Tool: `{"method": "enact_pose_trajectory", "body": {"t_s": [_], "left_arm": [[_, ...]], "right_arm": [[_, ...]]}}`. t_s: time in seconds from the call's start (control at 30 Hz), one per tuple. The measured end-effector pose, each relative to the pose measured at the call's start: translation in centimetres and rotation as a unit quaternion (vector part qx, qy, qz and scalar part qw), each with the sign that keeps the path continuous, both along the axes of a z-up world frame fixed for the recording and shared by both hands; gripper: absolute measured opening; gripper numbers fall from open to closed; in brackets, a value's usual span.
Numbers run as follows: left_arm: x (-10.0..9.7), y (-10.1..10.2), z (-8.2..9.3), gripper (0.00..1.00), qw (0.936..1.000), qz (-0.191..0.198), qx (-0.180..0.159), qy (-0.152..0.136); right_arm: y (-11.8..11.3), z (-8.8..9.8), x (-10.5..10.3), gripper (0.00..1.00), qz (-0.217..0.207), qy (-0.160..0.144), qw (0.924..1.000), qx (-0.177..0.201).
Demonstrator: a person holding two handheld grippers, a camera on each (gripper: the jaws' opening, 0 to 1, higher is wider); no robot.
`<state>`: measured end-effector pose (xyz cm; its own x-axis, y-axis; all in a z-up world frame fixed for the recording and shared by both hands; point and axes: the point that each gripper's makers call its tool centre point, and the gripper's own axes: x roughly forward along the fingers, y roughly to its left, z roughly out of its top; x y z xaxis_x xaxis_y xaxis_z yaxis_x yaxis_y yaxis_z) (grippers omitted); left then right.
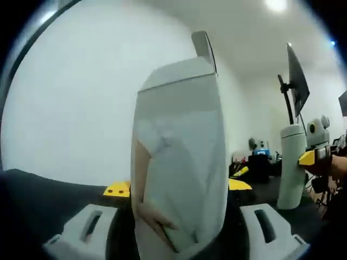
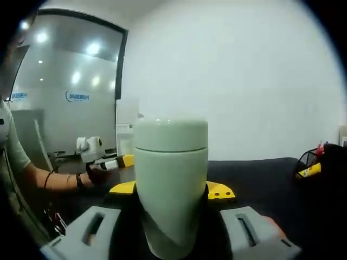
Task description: Assemble the cup parts correctly, then place the assembled cup into the box.
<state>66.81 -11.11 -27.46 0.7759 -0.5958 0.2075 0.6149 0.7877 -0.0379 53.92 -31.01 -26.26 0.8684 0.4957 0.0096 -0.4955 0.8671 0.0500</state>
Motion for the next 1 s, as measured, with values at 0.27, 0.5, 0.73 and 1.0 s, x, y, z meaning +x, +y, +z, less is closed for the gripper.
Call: {"method": "enact_pose_trajectory", "body": {"t_s": [0.27, 0.5, 0.73, 1.0], "left_arm": [[-0.1, -0.2, -2.6, 0.59, 0.9997, 0.001, 0.023, 0.001], [-0.1, -0.4, -3.6, 0.59, 0.9992, -0.009, 0.036, 0.014], [-0.8, -0.7, -4.2, 0.64, 0.9977, -0.039, 0.028, 0.047], [-3.4, -1.2, -3.8, 0.96, 0.9851, -0.154, 0.059, 0.048]], "right_arm": [[-1.3, -1.8, 3.5, 0.43, -0.039, -0.011, 0.9992, 0.008], [-0.9, -4.2, 4.1, 0.43, -0.051, -0.007, 0.9986, -0.010], [-0.7, -4.1, 4.0, 0.43, -0.050, -0.010, 0.9984, -0.025], [-0.7, -4.2, 4.2, 0.43, -0.046, -0.005, 0.9987, -0.023]]}}
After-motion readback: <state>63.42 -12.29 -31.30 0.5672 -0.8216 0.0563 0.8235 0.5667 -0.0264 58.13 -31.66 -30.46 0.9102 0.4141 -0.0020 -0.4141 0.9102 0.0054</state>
